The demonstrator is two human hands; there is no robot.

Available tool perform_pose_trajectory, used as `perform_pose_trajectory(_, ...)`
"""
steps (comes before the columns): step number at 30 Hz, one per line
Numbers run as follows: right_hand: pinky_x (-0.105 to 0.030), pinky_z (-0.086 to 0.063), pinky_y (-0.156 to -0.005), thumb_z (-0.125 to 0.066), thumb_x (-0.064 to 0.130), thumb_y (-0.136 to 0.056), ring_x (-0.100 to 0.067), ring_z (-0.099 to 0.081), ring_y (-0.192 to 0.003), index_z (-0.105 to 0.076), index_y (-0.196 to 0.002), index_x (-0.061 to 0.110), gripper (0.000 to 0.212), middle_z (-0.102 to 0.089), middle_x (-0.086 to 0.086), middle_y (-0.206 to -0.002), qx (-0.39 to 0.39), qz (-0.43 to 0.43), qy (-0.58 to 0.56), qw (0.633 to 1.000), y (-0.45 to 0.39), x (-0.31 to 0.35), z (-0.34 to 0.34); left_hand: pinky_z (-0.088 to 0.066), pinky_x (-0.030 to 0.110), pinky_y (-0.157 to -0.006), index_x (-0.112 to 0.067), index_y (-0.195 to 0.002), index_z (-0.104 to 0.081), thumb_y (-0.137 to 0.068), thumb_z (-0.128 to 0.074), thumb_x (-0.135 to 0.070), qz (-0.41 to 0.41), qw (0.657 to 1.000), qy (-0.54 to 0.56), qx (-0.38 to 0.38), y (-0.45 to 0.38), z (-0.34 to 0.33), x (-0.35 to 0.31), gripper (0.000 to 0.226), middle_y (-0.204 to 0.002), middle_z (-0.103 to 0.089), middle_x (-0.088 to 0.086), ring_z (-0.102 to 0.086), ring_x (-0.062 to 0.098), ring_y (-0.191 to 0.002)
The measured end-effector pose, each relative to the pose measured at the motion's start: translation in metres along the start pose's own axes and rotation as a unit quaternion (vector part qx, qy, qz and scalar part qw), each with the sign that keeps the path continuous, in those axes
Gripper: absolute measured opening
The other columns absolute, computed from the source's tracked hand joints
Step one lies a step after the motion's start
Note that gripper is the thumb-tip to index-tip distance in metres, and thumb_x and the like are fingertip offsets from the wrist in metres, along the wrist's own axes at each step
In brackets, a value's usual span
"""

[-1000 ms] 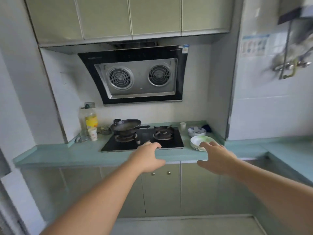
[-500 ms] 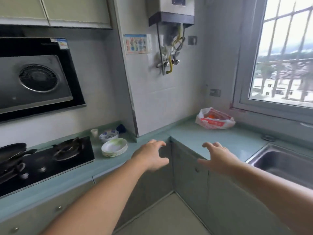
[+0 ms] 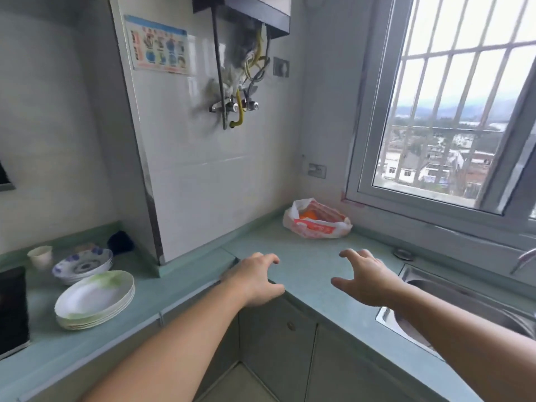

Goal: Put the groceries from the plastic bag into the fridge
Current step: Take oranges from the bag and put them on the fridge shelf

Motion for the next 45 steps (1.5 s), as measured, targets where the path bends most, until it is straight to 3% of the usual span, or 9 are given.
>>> perform_pose_trajectory(8,-0.038,-0.042,-0.100,-0.056,0.055,-0.087,-0.026,-0.042,-0.128,-0.031,-0.144,0.027,0.068,-0.035,-0.003,-0.146,-0.009,-0.051,0.020,0.998,-0.094,0.009,0.000,-0.045,0.037,-0.099,-0.035,-0.137,-0.043,-0.079,-0.058,-0.042,-0.014,0.999,0.023,0.021,-0.119,0.012,0.044,0.061,-0.145,-0.040,-0.005,-0.048,0.018,-0.123)
perform_pose_trajectory(17,-0.039,-0.045,-0.096,-0.056,0.056,-0.085,-0.027,-0.042,-0.126,-0.032,-0.142,0.029,0.067,-0.039,-0.003,-0.139,-0.015,-0.082,0.001,0.997,-0.216,-0.040,-0.012,-0.046,0.040,-0.098,-0.035,-0.134,-0.044,-0.077,-0.057,-0.045,-0.050,0.998,-0.001,0.044,-0.252,-0.004,0.027,0.059,-0.142,-0.041,-0.006,-0.051,0.017,-0.119)
perform_pose_trajectory(24,-0.036,-0.049,-0.089,-0.058,0.050,-0.085,-0.026,-0.049,-0.117,-0.034,-0.140,0.028,0.064,-0.039,-0.003,-0.141,0.010,-0.072,-0.067,0.995,-0.339,-0.086,-0.026,-0.045,0.037,-0.099,-0.033,-0.136,-0.044,-0.081,-0.059,-0.041,-0.041,0.997,-0.030,0.051,-0.372,-0.012,0.001,0.058,-0.142,-0.041,-0.004,-0.049,0.017,-0.123)
perform_pose_trajectory(30,-0.035,-0.049,-0.088,-0.059,0.048,-0.085,-0.025,-0.052,-0.110,-0.039,-0.136,0.026,0.059,-0.046,-0.005,-0.130,0.021,-0.065,-0.086,0.994,-0.420,-0.110,-0.038,-0.045,0.032,-0.096,-0.032,-0.137,-0.045,-0.085,-0.058,-0.039,-0.056,0.996,-0.032,0.068,-0.452,-0.031,-0.020,0.054,-0.142,-0.043,-0.005,-0.050,0.016,-0.121)
perform_pose_trajectory(34,-0.033,-0.049,-0.082,-0.058,0.049,-0.087,-0.023,-0.051,-0.104,-0.042,-0.131,0.023,0.054,-0.048,-0.004,-0.125,0.032,-0.069,-0.081,0.994,-0.466,-0.119,-0.048,-0.048,0.036,-0.094,-0.034,-0.132,-0.049,-0.082,-0.057,-0.041,-0.051,0.995,-0.038,0.083,-0.503,-0.050,-0.019,0.051,-0.138,-0.047,-0.004,-0.054,0.018,-0.116)
perform_pose_trajectory(37,-0.040,-0.052,-0.085,-0.059,0.050,-0.084,-0.024,-0.053,-0.102,-0.046,-0.125,0.022,0.052,-0.050,-0.004,-0.121,0.036,-0.085,-0.082,0.992,-0.496,-0.127,-0.060,-0.051,0.039,-0.091,-0.033,-0.126,-0.051,-0.080,-0.057,-0.042,-0.060,0.992,-0.022,0.104,-0.541,-0.067,-0.014,0.048,-0.133,-0.050,-0.005,-0.056,0.019,-0.109)
perform_pose_trajectory(41,-0.040,-0.052,-0.082,-0.058,0.048,-0.084,-0.023,-0.054,-0.096,-0.050,-0.114,0.020,0.041,-0.051,-0.003,-0.112,0.028,-0.106,-0.077,0.991,-0.535,-0.132,-0.076,-0.049,0.038,-0.093,-0.028,-0.133,-0.049,-0.084,-0.056,-0.039,-0.078,0.990,-0.009,0.119,-0.597,-0.093,-0.009,0.051,-0.133,-0.050,-0.002,-0.054,0.020,-0.112)
perform_pose_trajectory(45,-0.035,-0.053,-0.072,-0.044,0.050,-0.081,-0.019,-0.057,-0.087,-0.052,-0.093,0.034,0.022,-0.055,0.005,-0.102,0.011,-0.126,-0.083,0.989,-0.583,-0.127,-0.101,-0.047,0.032,-0.084,-0.025,-0.132,-0.052,-0.095,-0.044,-0.034,-0.101,0.988,0.022,0.117,-0.658,-0.120,-0.006,0.039,-0.128,-0.055,0.002,-0.054,0.022,-0.107)
Point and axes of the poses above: each hand's wrist, its own y-axis away from the middle knuckle, its own z-axis out of the back of the hand, x = y × z, the point moved 2 cm from there along -y, towards the middle knuckle
